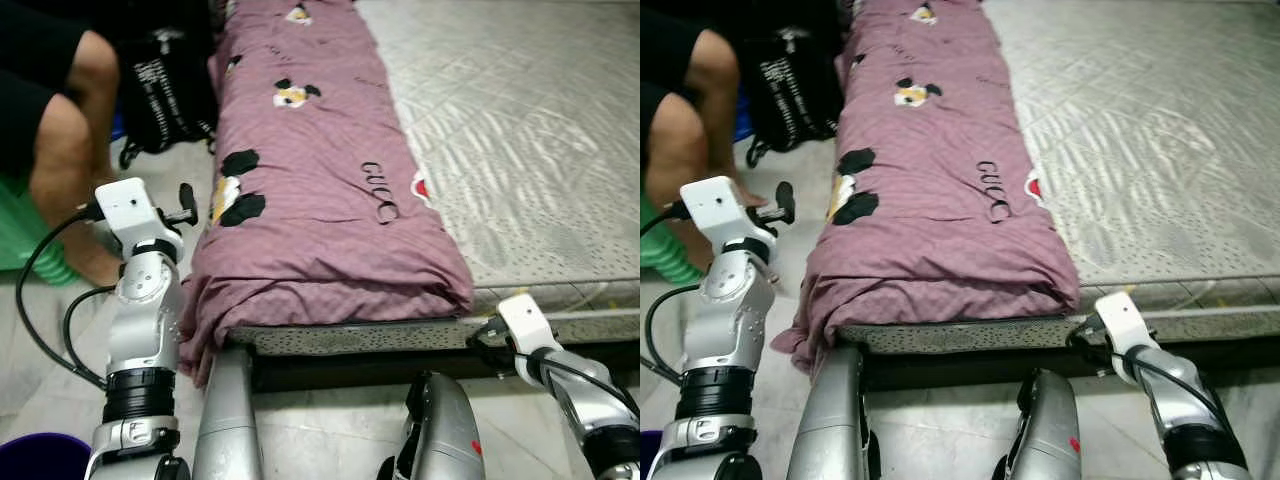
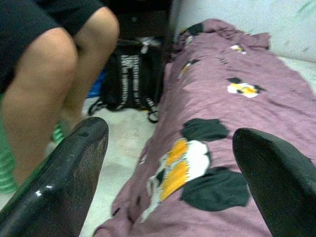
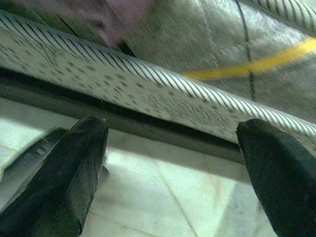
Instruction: Clean up the room
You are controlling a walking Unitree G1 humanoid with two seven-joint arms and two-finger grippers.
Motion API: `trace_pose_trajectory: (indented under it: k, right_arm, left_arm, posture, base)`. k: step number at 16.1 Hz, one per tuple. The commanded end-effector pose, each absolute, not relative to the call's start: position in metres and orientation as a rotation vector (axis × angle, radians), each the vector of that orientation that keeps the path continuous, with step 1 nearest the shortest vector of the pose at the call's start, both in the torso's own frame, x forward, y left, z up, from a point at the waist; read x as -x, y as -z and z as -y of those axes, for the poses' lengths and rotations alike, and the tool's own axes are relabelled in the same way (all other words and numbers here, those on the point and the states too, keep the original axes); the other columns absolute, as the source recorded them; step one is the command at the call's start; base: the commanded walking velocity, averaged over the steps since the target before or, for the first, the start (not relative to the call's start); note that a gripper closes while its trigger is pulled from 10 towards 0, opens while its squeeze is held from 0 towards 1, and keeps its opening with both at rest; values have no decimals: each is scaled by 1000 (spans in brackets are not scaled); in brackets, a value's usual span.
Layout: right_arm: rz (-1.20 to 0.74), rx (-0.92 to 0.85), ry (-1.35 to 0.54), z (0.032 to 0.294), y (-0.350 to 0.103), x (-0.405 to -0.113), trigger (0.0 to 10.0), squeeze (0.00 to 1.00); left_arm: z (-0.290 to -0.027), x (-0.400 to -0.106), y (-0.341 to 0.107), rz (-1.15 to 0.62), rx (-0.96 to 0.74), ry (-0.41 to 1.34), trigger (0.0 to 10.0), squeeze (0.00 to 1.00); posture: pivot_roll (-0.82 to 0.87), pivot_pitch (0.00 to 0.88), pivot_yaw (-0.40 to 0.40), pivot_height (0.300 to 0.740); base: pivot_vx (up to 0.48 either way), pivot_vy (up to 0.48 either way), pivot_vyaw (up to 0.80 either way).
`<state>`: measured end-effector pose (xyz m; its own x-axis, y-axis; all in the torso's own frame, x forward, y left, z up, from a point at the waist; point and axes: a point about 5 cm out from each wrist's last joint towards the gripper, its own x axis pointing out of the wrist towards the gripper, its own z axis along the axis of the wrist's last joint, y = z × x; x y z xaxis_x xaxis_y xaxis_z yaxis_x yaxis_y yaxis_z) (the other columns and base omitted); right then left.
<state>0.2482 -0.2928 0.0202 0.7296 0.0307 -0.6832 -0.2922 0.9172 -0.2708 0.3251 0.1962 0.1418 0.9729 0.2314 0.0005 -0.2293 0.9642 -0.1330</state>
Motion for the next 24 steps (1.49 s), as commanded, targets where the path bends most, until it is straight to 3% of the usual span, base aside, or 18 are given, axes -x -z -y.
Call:
trace_pose_trajectory:
  k: [1,3,5,6,8,9,10,12,15,20,24]
  right_arm:
    - [-731,403,-144,300,-24,-249,10000,1000]
    - [-564,373,13,303,-47,-269,10000,1000]
    - [-247,259,157,289,-93,-304,10000,1000]
    - [-10,186,187,270,-133,-325,10000,1000]
    - [152,161,101,233,-165,-344,10000,1000]
    - [168,151,84,226,-168,-347,10000,733]
    - [185,135,44,211,-173,-352,10000,0]
    - [211,80,-9,187,-174,-356,10000,0]
    - [206,-12,-80,151,-166,-357,10000,0]
    - [199,-42,-154,133,-160,-354,10000,0]
    - [177,-21,-150,135,-153,-350,10000,0]
  left_arm:
    - [-197,-328,-146,35,129,-238,10000,0]
    - [-195,-332,-150,53,136,-236,10000,0]
    - [-192,-334,-154,82,147,-231,10000,0]
    - [-192,-335,-157,100,151,-234,10000,0]
    - [-193,-335,-156,100,148,-243,10000,0]
    - [-193,-335,-156,102,147,-243,10000,0]
    - [-194,-334,-156,105,146,-244,10000,0]
    - [-195,-334,-156,114,148,-253,10000,0]
    - [-198,-331,-154,121,160,-285,10000,0]
    - [-191,-331,-149,111,181,-284,10000,0]
    - [-191,-326,-141,87,181,-292,10000,0]
  posture:
    - [6,0,3,526]
    - [-3,0,8,526]
    - [1,0,5,526]
    - [9,0,2,526]
    - [19,0,4,526]
    - [20,0,5,526]
    - [26,0,2,526]
    - [39,0,-12,531]
    - [52,0,-19,575]
    - [52,0,-34,631]
    - [49,0,-33,673]
  base:
    - [0,0,0]
    - [0,0,0]
    - [0,0,0]
    - [0,0,0]
    - [0,0,0]
    - [0,0,0]
    - [0,0,0]
    - [0,0,0]
    - [0,0,0]
    - [0,0,0]
    - [0,0,0]
